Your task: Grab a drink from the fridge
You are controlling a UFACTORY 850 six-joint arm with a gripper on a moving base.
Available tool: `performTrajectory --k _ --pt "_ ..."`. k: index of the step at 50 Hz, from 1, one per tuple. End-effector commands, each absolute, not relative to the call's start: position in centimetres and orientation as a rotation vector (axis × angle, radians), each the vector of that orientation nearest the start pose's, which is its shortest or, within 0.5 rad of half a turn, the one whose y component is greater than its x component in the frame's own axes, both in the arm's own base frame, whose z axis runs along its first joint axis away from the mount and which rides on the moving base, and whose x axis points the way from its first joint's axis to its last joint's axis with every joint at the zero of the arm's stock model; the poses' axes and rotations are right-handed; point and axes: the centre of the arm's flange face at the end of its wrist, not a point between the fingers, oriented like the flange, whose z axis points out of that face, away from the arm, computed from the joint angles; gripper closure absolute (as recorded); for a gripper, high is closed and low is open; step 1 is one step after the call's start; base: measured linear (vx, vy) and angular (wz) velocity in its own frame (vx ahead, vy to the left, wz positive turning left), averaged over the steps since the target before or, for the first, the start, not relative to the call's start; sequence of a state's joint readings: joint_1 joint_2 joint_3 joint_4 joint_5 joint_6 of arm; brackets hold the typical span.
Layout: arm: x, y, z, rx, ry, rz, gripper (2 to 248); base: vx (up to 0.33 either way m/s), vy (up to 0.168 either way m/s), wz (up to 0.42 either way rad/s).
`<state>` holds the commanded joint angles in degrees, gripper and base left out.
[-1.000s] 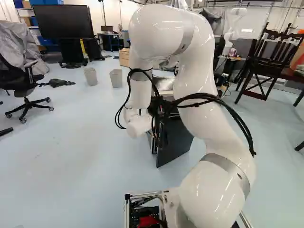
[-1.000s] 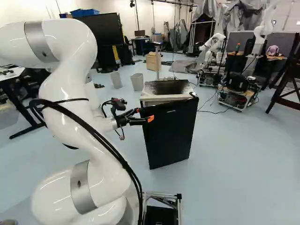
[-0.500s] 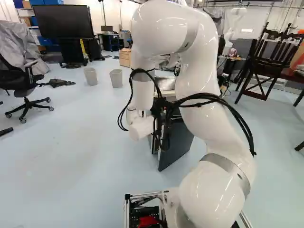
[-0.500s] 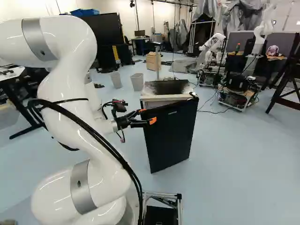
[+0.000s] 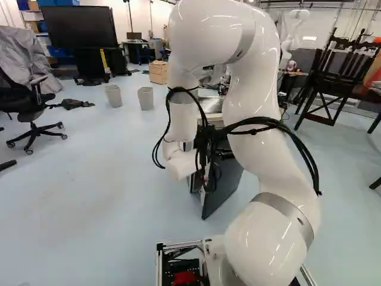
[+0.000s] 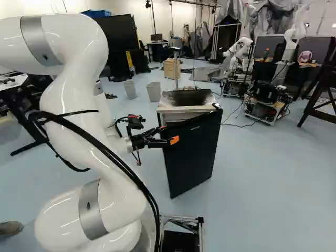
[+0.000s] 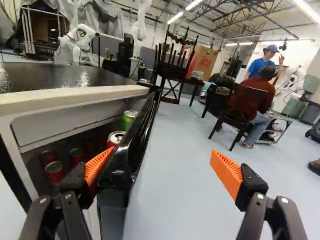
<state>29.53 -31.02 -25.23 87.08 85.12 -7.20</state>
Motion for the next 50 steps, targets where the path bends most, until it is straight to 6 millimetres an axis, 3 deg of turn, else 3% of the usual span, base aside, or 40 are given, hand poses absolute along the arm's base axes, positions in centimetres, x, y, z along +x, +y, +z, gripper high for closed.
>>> performTrajectory --k 15,50 --pt "29.3 6.4 25.1 1.715 -0.706 1.349 3 0.000 0.000 0.000" --pt "28.3 5.9 25.2 1.650 -0.768 1.290 3 0.000 0.000 0.000"
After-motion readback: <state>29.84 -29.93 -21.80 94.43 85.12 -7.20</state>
